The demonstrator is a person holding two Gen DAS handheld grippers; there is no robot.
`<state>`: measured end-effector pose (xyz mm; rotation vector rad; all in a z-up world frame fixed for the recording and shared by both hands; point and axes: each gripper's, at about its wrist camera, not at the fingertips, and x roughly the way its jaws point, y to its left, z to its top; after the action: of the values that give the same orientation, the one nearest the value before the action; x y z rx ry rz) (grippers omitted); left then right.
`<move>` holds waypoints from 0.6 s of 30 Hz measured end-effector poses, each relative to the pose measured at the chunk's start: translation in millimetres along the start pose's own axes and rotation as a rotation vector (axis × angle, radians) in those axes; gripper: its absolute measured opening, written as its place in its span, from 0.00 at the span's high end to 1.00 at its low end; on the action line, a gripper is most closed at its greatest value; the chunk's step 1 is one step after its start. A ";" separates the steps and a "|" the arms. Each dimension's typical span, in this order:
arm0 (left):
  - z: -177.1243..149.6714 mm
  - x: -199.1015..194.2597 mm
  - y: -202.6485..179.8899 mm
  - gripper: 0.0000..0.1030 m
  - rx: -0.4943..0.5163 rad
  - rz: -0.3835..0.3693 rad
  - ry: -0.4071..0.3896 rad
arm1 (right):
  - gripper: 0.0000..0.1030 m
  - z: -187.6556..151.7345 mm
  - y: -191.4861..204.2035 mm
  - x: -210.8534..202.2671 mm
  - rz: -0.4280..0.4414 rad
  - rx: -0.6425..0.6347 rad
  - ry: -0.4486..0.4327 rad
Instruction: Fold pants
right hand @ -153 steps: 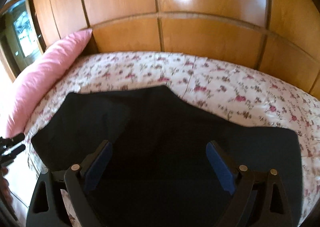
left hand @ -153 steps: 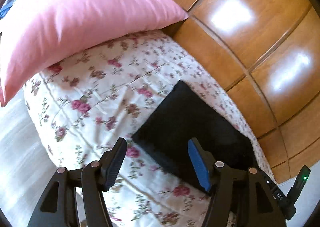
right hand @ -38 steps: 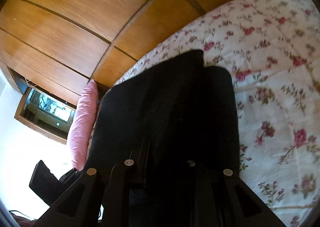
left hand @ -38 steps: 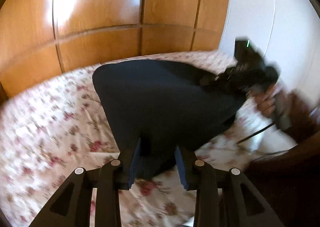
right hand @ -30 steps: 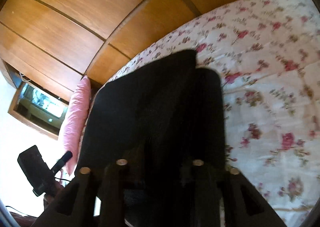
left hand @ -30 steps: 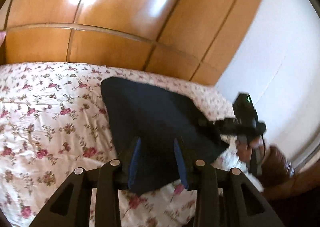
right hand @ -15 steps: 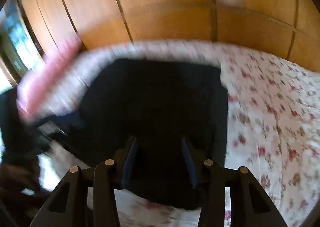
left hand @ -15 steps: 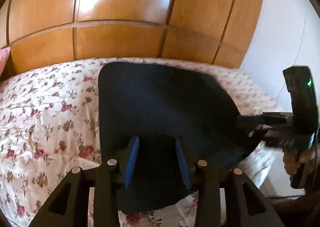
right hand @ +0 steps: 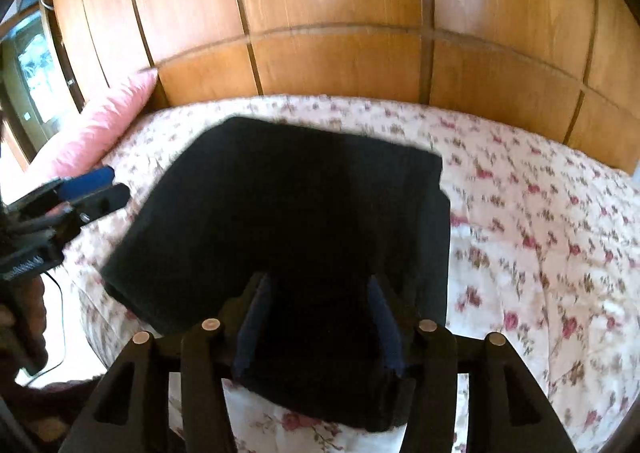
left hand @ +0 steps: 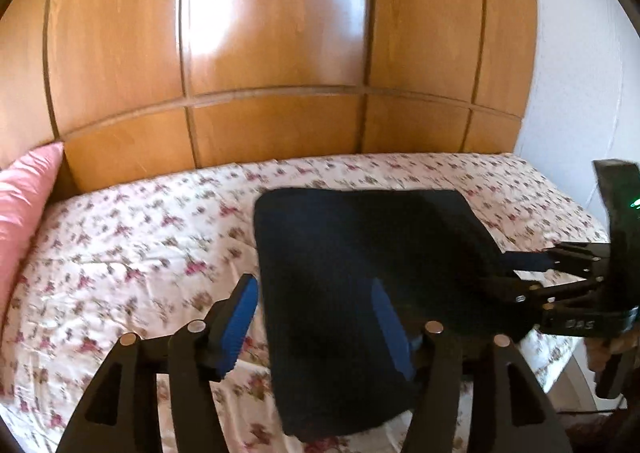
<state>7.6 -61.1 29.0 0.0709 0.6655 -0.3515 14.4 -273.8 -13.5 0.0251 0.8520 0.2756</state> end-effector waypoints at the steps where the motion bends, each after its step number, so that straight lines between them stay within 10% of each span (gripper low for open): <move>1: 2.7 1.6 2.5 0.41 -0.002 0.004 -0.001 | 0.48 5.1 2.9 -0.8 0.002 0.000 -0.010; 18: 33.2 47.1 16.4 0.41 0.032 0.025 0.033 | 0.46 61.5 -6.2 39.9 -0.035 0.133 -0.029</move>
<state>67.2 -65.5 25.3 0.1154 0.6912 -0.3371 86.7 -264.3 -3.2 0.1382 0.8405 0.1849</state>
